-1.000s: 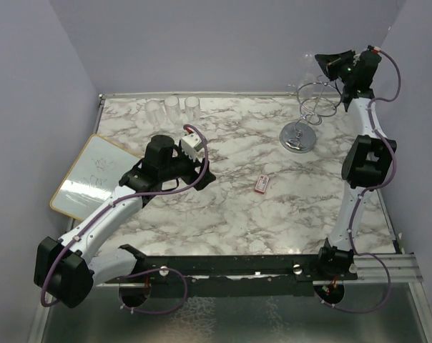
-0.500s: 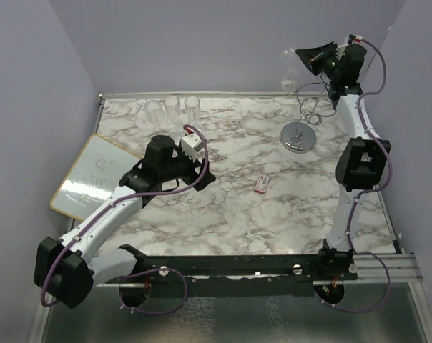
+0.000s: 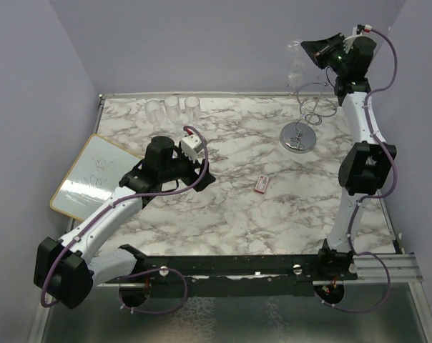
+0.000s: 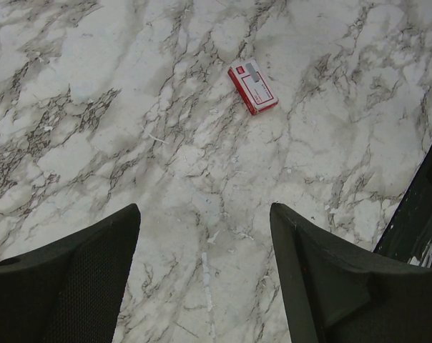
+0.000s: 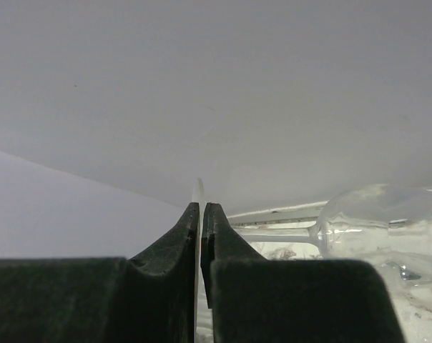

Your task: Take the wine glass off the wine glass rack

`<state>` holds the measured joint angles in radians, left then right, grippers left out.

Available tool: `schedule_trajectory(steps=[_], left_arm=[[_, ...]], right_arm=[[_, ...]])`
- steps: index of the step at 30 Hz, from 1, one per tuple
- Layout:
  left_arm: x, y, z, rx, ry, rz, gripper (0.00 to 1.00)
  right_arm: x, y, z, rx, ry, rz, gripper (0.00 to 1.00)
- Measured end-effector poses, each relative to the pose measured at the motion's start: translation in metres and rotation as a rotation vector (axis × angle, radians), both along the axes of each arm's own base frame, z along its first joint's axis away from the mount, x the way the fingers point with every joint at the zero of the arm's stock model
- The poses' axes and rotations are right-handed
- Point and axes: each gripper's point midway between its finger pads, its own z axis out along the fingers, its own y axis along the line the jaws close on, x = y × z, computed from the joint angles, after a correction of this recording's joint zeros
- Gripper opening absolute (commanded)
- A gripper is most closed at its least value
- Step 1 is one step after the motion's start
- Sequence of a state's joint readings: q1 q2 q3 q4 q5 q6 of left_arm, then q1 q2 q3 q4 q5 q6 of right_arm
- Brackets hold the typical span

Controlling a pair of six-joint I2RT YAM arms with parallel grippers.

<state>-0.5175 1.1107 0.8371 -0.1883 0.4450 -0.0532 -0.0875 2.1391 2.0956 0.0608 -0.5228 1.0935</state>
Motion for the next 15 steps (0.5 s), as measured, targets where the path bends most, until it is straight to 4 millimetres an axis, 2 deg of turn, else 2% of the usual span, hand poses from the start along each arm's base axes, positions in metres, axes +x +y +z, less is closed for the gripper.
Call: schedule_trajectory(steps=[3, 4, 5, 9, 15], left_arm=[[0.0, 0.0, 0.001, -0.001, -0.002, 0.0, 0.75], [0.0, 0.0, 0.001, -0.001, -0.002, 0.0, 0.75], [0.0, 0.0, 0.001, -0.001, -0.002, 0.0, 0.75], [0.0, 0.0, 0.001, -0.001, -0.002, 0.0, 0.75], [0.0, 0.0, 0.001, -0.002, -0.002, 0.0, 0.75]], right_arm=[[-0.006, -0.003, 0.015, -0.012, -0.029, -0.011, 0.01], [-0.012, -0.005, 0.028, -0.021, -0.055, -0.018, 0.01], [-0.012, -0.005, 0.028, -0.021, -0.055, -0.018, 0.01], [-0.023, -0.012, 0.051, -0.032, -0.098, -0.033, 0.01], [-0.036, -0.009, 0.067, -0.039, -0.129, -0.008, 0.01]])
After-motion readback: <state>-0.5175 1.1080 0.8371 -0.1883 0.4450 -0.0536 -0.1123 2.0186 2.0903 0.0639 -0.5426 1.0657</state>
